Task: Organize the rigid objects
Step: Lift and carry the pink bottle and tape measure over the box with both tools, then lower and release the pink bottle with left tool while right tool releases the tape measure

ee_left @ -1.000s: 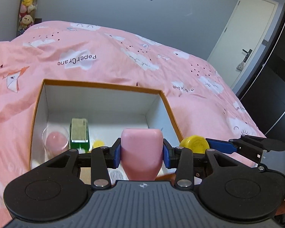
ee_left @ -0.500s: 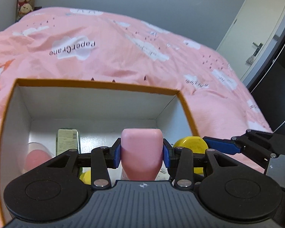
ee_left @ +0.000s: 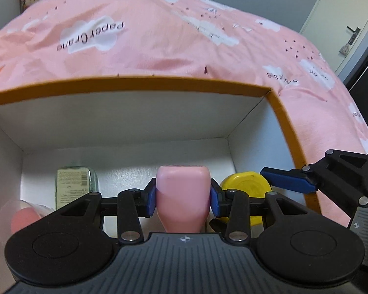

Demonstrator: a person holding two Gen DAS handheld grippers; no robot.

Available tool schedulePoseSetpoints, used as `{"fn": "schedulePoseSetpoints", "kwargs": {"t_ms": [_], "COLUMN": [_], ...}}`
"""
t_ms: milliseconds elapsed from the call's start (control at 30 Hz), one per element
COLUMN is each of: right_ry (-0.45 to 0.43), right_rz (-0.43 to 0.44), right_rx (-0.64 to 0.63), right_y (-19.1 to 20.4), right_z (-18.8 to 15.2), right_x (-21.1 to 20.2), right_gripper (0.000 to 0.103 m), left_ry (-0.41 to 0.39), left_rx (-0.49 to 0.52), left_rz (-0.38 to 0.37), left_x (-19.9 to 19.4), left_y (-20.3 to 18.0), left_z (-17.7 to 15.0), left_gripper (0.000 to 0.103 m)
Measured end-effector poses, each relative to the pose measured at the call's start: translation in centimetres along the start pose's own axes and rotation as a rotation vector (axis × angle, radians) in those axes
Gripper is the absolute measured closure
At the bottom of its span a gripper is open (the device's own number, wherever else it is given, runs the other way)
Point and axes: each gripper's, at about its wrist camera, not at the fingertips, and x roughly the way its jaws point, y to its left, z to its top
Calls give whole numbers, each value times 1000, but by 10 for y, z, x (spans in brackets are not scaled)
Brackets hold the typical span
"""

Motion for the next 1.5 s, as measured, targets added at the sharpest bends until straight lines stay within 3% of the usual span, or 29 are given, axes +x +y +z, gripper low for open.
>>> {"fn": "schedulePoseSetpoints", "kwargs": {"t_ms": [600, 800, 1067, 1500], "right_ry": [14, 5, -20, 4], "right_rz": [-23, -36, -66, -87], "right_rx": [-75, -81, -85, -87], "right_y": [8, 15, 17, 29], "right_z": [7, 9, 13, 5], "right_x": [19, 18, 16, 17], "right_gripper": [42, 43, 43, 42], "left_ry": [91, 47, -169, -130], "left_rx": [-99, -97, -90, -95], "left_rz": [85, 71, 90, 110], "left_x": [22, 13, -34, -36], "left_y": [21, 18, 12, 17], "left_z": [4, 3, -1, -9], "left_gripper": [55, 46, 37, 36]}}
